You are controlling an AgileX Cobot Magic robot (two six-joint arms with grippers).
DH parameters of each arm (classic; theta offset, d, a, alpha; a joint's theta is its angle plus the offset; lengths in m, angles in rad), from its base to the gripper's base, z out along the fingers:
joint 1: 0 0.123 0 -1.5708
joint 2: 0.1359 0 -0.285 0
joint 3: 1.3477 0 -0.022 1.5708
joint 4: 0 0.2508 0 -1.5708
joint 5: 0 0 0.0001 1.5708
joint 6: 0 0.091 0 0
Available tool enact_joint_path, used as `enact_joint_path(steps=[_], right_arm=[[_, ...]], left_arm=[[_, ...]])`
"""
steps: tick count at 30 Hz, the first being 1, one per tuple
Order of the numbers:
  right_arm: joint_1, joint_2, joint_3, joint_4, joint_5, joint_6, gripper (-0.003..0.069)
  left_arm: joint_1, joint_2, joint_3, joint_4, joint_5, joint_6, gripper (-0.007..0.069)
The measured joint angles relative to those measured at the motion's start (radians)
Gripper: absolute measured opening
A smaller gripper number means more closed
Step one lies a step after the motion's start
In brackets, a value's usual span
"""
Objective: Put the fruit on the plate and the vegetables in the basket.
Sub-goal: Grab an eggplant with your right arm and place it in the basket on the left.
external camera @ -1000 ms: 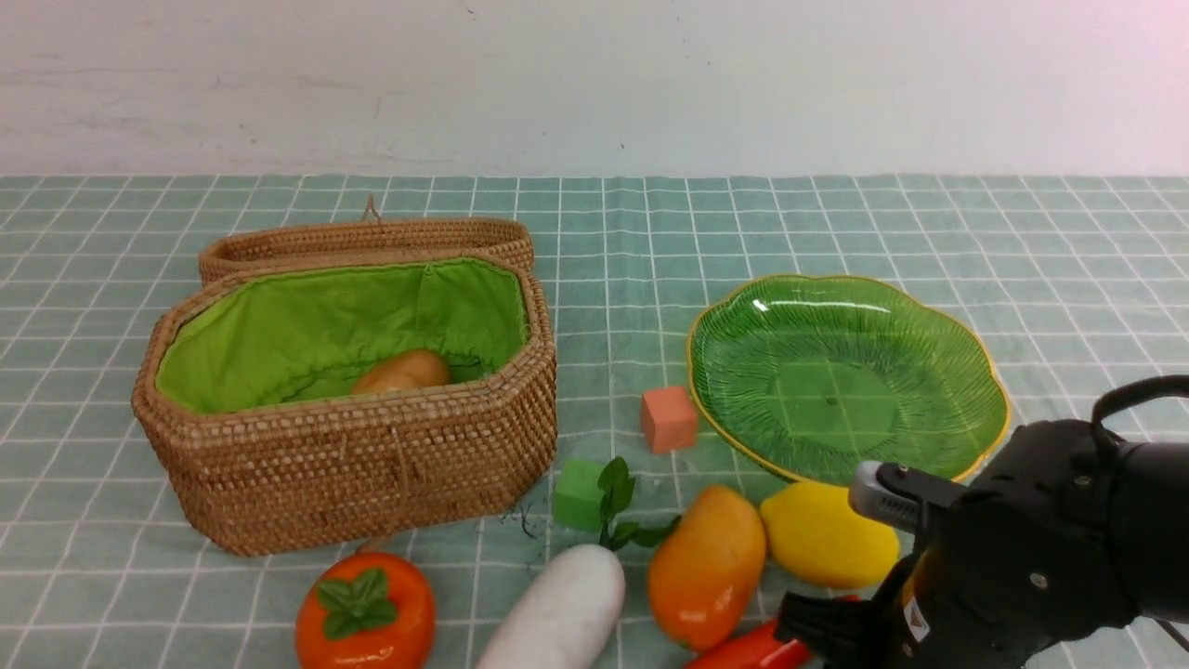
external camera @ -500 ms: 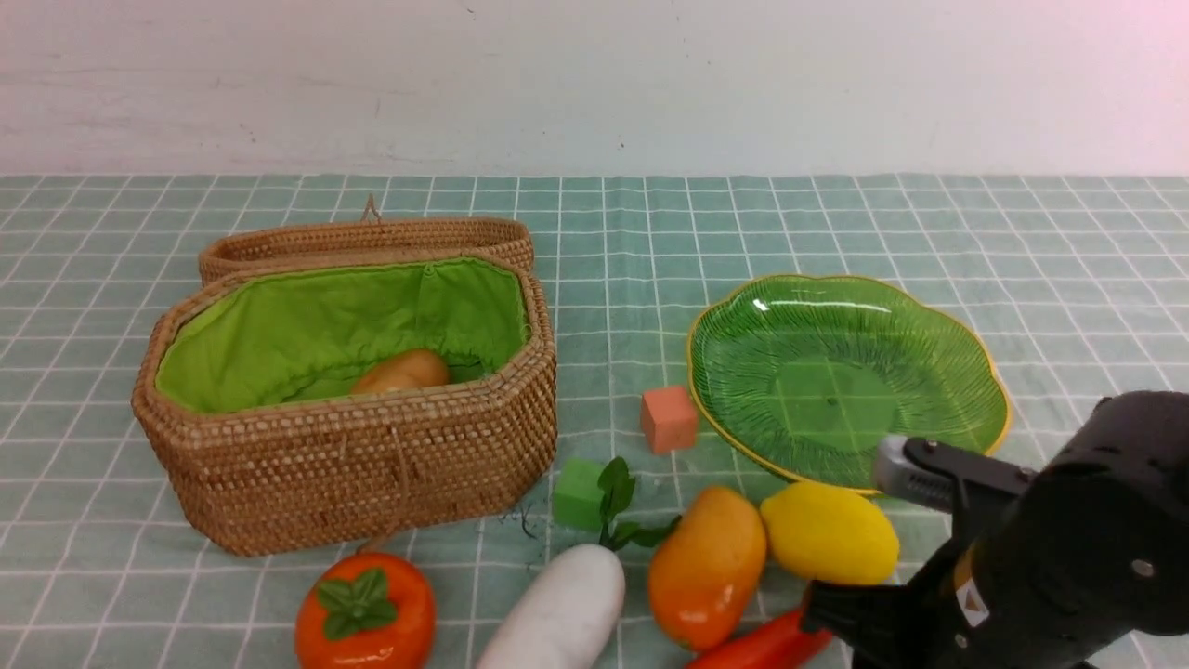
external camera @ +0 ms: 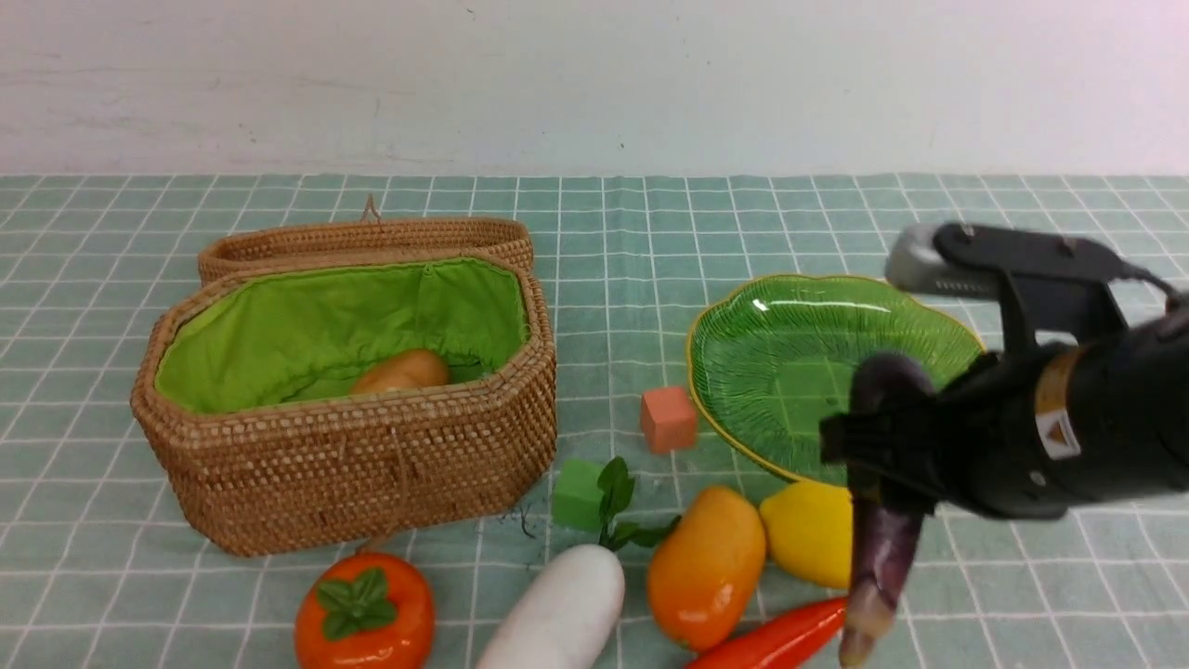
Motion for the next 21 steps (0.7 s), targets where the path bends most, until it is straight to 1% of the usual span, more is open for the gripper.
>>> enact_joint_path(steps=[3, 5, 7, 9, 12, 13, 15, 17, 18, 21], right_arm=[[0.001, 0.083, -0.147, 0.004, -0.056, -0.080, 0.0366], [0.001, 0.150, -0.253, 0.032, -0.097, -0.137, 0.0366], [0.002, 0.187, -0.309, 0.058, -0.119, -0.168, 0.0366], [0.002, 0.286, -0.462, 0.140, -0.177, -0.245, 0.0366], [0.003, 0.425, -0.626, 0.262, -0.235, -0.301, 0.0366], [0.005, 0.482, -0.689, 0.335, -0.257, -0.311, 0.0366], [0.010, 0.576, -0.770, 0.418, -0.299, -0.316, 0.0366], [0.017, 0.620, -0.800, 0.462, -0.336, -0.316, 0.0366], [0.031, 0.691, -0.837, 0.515, -0.387, -0.309, 0.0366], [0.054, 0.769, -0.852, 0.579, -0.445, -0.286, 0.0365]], left_arm=[[0.000, 0.000, 0.000, 0.000, 0.000, 0.000, 0.0239], [0.000, 0.000, 0.000, 0.000, 0.000, 0.000, 0.0239], [0.000, 0.000, 0.000, 0.000, 0.000, 0.000, 0.0239], [0.000, 0.000, 0.000, 0.000, 0.000, 0.000, 0.0239], [0.000, 0.000, 0.000, 0.000, 0.000, 0.000, 0.0239], [0.000, 0.000, 0.000, 0.000, 0.000, 0.000, 0.0239], [0.000, 0.000, 0.000, 0.000, 0.000, 0.000, 0.0239], [0.000, 0.000, 0.000, 0.000, 0.000, 0.000, 0.0239], [0.000, 0.000, 0.000, 0.000, 0.000, 0.000, 0.0239], [0.000, 0.000, 0.000, 0.000, 0.000, 0.000, 0.0239]])
